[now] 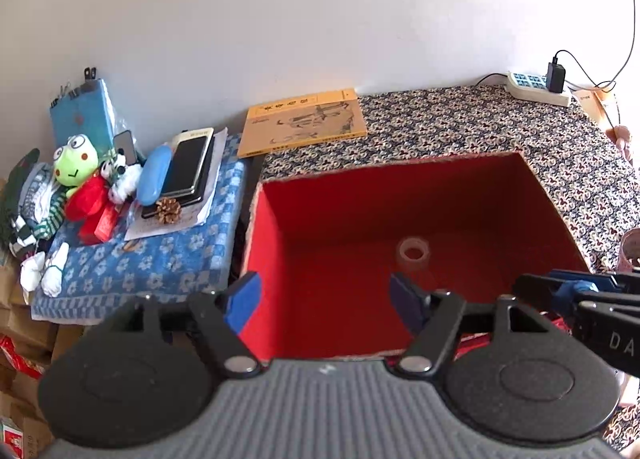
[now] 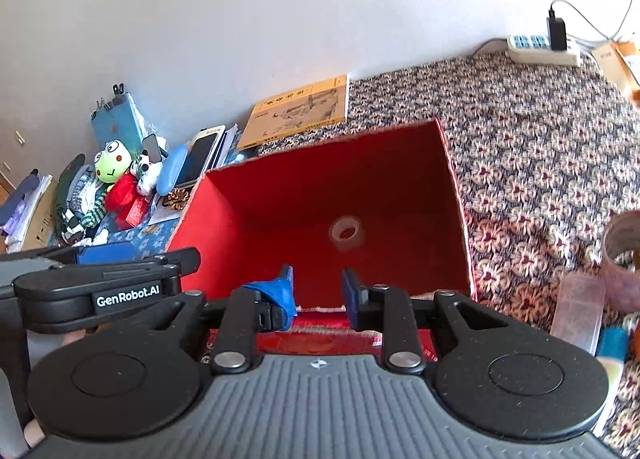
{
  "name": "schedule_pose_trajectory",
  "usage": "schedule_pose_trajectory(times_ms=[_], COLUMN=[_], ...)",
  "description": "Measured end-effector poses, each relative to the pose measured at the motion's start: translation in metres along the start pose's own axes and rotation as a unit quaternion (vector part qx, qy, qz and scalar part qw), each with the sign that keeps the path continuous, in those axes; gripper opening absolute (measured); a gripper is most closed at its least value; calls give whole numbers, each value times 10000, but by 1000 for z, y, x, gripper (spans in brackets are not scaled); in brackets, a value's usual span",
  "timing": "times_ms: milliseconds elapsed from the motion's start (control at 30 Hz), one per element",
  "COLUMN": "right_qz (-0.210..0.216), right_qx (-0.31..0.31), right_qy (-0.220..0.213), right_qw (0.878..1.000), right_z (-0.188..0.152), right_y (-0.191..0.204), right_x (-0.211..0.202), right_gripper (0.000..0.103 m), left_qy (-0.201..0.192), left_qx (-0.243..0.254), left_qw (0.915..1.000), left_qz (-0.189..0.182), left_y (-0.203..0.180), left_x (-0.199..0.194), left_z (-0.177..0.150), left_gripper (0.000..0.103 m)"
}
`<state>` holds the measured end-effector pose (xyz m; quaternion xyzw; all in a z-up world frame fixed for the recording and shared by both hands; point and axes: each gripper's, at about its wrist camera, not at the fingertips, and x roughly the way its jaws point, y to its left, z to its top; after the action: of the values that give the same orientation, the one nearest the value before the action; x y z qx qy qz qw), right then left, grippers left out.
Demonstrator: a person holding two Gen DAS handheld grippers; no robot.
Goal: Organize rigid objects
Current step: 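Move the right gripper to the brown pine cone beside the box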
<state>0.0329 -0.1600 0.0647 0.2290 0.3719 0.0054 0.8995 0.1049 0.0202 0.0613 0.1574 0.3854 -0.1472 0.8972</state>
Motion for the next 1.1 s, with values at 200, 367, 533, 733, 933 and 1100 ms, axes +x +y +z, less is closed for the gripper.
schedule_pose_trajectory(times_ms=[200, 367, 533, 733, 933, 1100], right_qz=[289, 396, 696, 935, 1030, 1016], right_qx=[-174, -243, -143, -100, -132, -1], right_qy=[230, 321, 514, 678, 840, 1071], right_qw=[9992, 9984, 9961, 9933, 9910, 9890], right_z=[-5, -9, -13, -20, -32, -44], right_y=[5, 2, -7, -12, -22, -38], right_x=[0, -1, -4, -6, -7, -1], right_gripper=[9, 9, 9, 8, 8, 8], left_qy=[94, 150, 273, 499, 650, 747], left_qx=[-75, -238, -358, -366, -229, -7], left_qw=[9999, 9996, 9990, 9979, 9956, 9928], left_qz=[74, 52, 74, -195, -639, -941], left_y=[8, 20, 32, 35, 23, 7], left_x=[-3, -8, -6, -1, 0, 2], left_z=[-15, -29, -44, -66, -86, -103], left_gripper=[72, 72, 72, 72, 72, 72])
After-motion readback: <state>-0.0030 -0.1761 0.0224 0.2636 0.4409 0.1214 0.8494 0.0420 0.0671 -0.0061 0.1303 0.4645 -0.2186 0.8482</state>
